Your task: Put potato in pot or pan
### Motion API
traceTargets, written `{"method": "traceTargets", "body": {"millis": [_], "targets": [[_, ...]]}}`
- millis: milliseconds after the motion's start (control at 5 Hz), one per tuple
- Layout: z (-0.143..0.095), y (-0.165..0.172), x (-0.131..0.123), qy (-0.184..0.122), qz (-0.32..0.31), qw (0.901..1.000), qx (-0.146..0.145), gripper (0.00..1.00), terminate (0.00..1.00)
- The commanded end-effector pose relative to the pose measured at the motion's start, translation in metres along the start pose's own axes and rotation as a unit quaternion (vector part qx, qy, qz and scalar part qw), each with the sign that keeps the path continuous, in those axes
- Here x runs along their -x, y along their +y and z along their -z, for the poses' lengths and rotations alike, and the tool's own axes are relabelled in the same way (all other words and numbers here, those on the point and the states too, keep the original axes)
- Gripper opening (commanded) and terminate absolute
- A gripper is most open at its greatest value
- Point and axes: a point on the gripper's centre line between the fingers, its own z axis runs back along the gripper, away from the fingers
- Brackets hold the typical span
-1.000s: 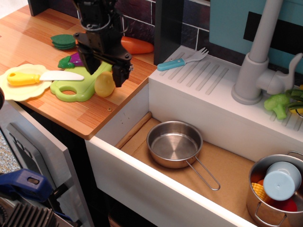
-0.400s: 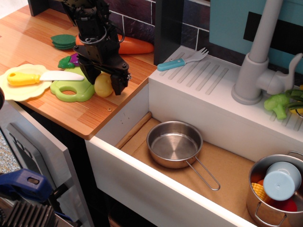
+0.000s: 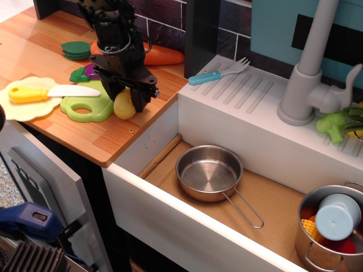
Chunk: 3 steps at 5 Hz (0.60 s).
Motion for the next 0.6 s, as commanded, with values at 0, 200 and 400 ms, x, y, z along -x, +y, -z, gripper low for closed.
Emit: {"method": "traceTargets", "body": {"millis": [0, 200, 400], "targets": [[-0.041, -0.025, -0.022, -0.017, 0.010, 0.9997, -0.017, 0.00, 0.00], [-0.046, -0.049, -0.027, -0.032, 0.005, 0.9994, -0.015, 0.00, 0.00], [-0.038, -0.068, -0.029, -0.037, -0.014, 0.9991, 0.016, 0.00, 0.00]]}}
